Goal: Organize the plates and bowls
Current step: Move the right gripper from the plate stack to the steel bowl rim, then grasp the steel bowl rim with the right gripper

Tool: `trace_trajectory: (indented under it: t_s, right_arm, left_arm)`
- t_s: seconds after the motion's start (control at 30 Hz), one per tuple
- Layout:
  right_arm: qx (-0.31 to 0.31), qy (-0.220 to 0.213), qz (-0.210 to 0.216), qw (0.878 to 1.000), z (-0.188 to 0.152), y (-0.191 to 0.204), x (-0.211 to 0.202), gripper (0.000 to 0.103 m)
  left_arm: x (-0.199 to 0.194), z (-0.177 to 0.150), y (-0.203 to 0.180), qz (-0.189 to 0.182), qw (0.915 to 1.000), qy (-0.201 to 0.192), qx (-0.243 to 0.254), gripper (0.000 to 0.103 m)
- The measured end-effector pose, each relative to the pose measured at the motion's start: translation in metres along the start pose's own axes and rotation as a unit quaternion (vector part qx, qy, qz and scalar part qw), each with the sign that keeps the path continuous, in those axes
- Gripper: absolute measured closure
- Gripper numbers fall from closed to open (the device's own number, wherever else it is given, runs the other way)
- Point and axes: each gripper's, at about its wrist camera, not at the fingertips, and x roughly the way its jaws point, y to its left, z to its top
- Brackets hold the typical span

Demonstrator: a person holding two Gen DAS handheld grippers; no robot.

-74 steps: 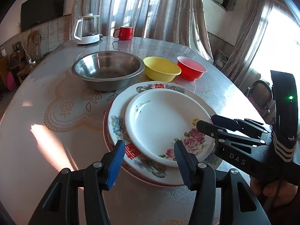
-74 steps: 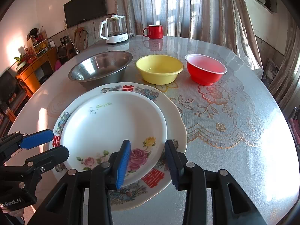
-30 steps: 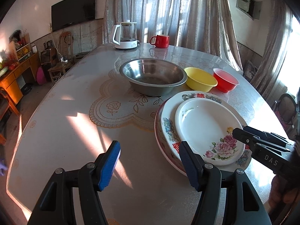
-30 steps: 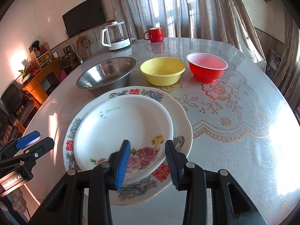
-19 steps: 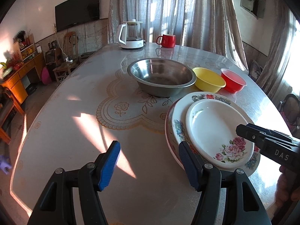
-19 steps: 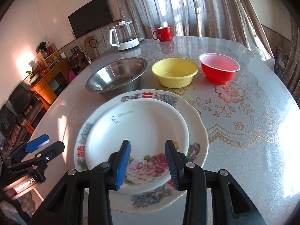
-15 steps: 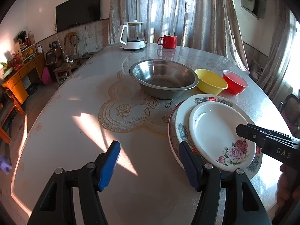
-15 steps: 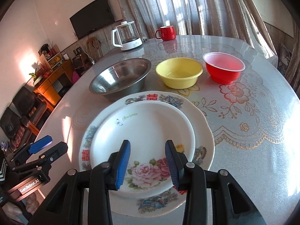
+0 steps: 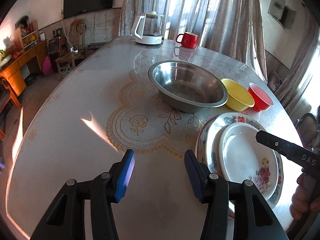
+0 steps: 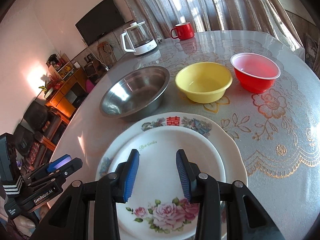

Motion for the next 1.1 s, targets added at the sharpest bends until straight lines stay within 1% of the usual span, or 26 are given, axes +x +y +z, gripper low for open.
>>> trace_trajectory:
  t_s: [0.07, 0.2, 0.27, 0.3, 0.37, 0.5, 0.6, 0.73, 0.93, 1.03, 1.1]
  right_arm:
    - [0.003, -0.002, 0.004, 1.000, 0.006, 0.000, 0.003, 0.065]
    - [0.012, -0.001, 0.023, 1.000, 0.021, 0.000, 0.011, 0.065]
    - [0.015, -0.003, 0.024, 1.000, 0.029, 0.001, 0.016, 0.065]
    - [0.017, -0.002, 0.024, 1.000, 0.033, 0.001, 0.019, 0.065]
    - [0.020, -0.001, 0.028, 0.999, 0.041, 0.002, 0.026, 0.065]
    - [0.054, 0.011, 0.048, 0.997, 0.055, -0.002, 0.042, 0.067]
    - [0.063, 0.012, 0.035, 0.997, 0.062, -0.002, 0.054, 0.068]
    - [0.075, 0.027, 0.017, 0.997, 0.070, -0.004, 0.069, 0.071]
    - [0.079, 0.036, 0.012, 0.996, 0.078, -0.007, 0.086, 0.076]
    - [0.075, 0.041, 0.007, 0.996, 0.081, -0.008, 0.093, 0.079]
    - [0.067, 0.043, 0.005, 0.997, 0.083, -0.006, 0.097, 0.082]
  left_arm:
    - [0.003, 0.006, 0.002, -0.006, 1.0000, 0.000, -0.003, 0.053]
    - [0.009, 0.024, 0.006, -0.021, 0.9996, -0.003, -0.018, 0.055]
    - [0.013, 0.033, 0.009, -0.021, 0.9996, -0.006, -0.019, 0.059]
    - [0.015, 0.039, 0.009, -0.022, 0.9995, -0.009, -0.019, 0.060]
    - [0.021, 0.049, 0.010, -0.026, 0.9995, -0.012, -0.017, 0.065]
    - [0.033, 0.066, 0.012, -0.032, 0.9993, -0.012, -0.018, 0.065]
    - [0.040, 0.077, 0.014, -0.033, 0.9992, -0.013, -0.021, 0.065]
    - [0.056, 0.089, 0.015, -0.032, 0.9993, -0.005, -0.020, 0.065]
    - [0.078, 0.104, 0.020, -0.036, 0.9988, 0.003, -0.033, 0.065]
    - [0.090, 0.111, 0.021, -0.048, 0.9980, 0.009, -0.039, 0.066]
    - [0.097, 0.114, 0.020, -0.054, 0.9977, 0.009, -0.039, 0.068]
